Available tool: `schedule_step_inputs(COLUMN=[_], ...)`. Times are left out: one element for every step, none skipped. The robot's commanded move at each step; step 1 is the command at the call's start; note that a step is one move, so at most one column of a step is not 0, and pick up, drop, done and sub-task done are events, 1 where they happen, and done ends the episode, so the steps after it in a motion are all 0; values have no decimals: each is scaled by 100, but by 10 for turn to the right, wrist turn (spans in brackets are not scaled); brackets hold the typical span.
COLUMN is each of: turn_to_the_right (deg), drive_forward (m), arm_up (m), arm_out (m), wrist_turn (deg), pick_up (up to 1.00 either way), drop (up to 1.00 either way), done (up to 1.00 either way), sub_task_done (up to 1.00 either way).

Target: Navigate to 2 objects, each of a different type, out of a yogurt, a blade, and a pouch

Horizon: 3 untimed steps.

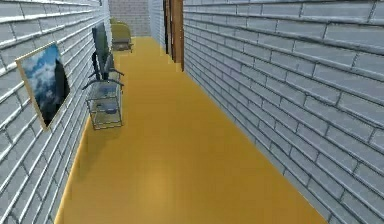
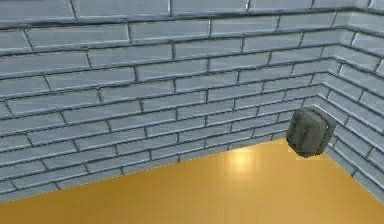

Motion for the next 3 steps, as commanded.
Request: schedule_step_inputs(turn_to_the_right=[-30, 0, -30], drive_forward=[0, 100, 0], arm_up=[0, 0, 0], arm_out=[0, 0, 0], wrist_turn=[0, 0, 0], pick_up=[0, 0, 0], drop=[0, 0, 0], done=[0, 0, 0], sub_task_done=[0, 0, 0])
